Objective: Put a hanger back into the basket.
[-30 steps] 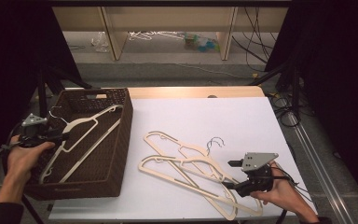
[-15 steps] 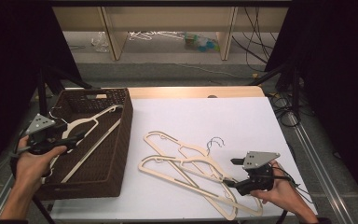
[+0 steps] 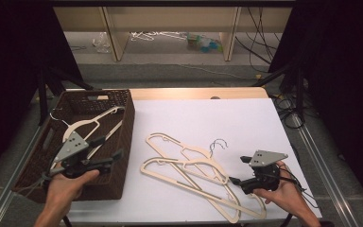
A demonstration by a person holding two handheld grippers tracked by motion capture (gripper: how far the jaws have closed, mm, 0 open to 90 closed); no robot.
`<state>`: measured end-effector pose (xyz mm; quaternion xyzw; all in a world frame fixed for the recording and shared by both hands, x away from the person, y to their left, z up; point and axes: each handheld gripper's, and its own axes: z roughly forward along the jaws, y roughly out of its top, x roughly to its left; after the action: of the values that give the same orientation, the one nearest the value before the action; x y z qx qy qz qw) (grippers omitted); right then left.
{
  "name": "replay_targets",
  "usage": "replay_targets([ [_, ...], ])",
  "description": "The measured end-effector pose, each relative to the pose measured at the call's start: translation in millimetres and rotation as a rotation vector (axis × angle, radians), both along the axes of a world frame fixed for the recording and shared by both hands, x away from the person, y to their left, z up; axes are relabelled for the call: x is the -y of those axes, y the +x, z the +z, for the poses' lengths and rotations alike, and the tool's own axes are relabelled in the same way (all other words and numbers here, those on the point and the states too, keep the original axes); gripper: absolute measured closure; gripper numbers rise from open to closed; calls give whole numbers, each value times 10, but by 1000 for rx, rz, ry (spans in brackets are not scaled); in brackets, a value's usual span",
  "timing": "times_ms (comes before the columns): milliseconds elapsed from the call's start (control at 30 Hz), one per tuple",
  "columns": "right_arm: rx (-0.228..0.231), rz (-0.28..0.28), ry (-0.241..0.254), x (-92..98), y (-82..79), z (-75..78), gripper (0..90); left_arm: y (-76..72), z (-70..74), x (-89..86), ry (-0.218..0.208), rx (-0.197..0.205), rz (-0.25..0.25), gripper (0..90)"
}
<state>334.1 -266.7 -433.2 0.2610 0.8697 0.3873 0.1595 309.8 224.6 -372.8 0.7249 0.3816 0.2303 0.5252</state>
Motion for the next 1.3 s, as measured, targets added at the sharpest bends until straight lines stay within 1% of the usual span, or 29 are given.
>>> replay_targets([
  [33,-7,-3,-3,-2,-1,-4,196,-30,-16,74,-6,-4,-15,227],
  [67,-6,-1,-10,-6,1,-14,200,-51,-22,125,1,2,-36,225],
  [100,-11,5,-17,-10,-3,-19,203,-70,-31,163,1,3,-43,225],
  [133,-6,11,-20,-13,-1,-26,205,-93,-48,221,0,8,-62,225],
  [167,-14,13,-24,-16,-6,-33,209,-113,-55,255,5,3,-64,225],
  [267,-30,16,-32,-9,1,-68,217,-171,-125,410,-5,-4,-97,225],
  [300,-37,15,-35,-2,2,-82,222,-184,-142,451,4,-5,-115,225],
  [367,-45,15,-40,15,7,-105,229,-205,-173,519,18,0,-134,225],
  [400,-46,16,-42,26,12,-112,231,-211,-196,554,25,11,-143,225],
  [433,-60,15,-40,33,10,-119,233,-219,-223,586,34,23,-149,225],
  [467,-55,13,-40,40,15,-124,233,-229,-255,613,39,25,-155,223],
  [533,-55,14,-40,41,19,-131,234,-247,-323,658,13,15,-162,219],
  [600,-59,15,-39,34,11,-133,236,-261,-376,683,13,20,-165,212],
  [633,-64,17,-40,33,9,-133,236,-264,-398,690,25,31,-163,212],
  [667,-63,12,-40,31,3,-136,237,-270,-422,704,17,23,-159,211],
  [700,-56,17,-40,31,9,-142,237,-272,-440,709,24,25,-161,209],
  [733,-66,13,-40,28,3,-147,237,-273,-452,712,25,29,-164,205],
  [767,-65,14,-41,27,5,-152,236,-281,-471,723,20,27,-160,205],
  [800,-65,18,-45,27,7,-159,237,-284,-494,728,29,33,-166,204],
  [833,-67,26,-47,28,12,-166,237,-293,-509,738,27,28,-164,204],
  [867,-66,21,-48,28,11,-169,237,-293,-529,740,42,35,-170,203],
  [933,-63,16,-43,20,15,-190,241,-297,-573,761,57,31,-178,201],
  [1000,-81,21,-64,28,11,-183,247,-297,-597,772,72,24,-178,200],
  [1033,-86,32,-69,29,13,-192,254,-293,-606,776,68,25,-183,199],
  [1100,-83,33,-74,32,14,-206,267,-295,-613,780,80,29,-179,199],
  [1133,-88,32,-80,35,12,-211,270,-297,-621,788,72,22,-180,199],
  [1167,-94,34,-79,36,10,-221,275,-293,-628,792,70,26,-185,199],
  [1200,-80,33,-75,35,14,-241,285,-301,-627,794,80,25,-180,199],
  [1300,-96,32,-91,39,22,-265,315,-305,-633,786,81,28,-184,197],
])
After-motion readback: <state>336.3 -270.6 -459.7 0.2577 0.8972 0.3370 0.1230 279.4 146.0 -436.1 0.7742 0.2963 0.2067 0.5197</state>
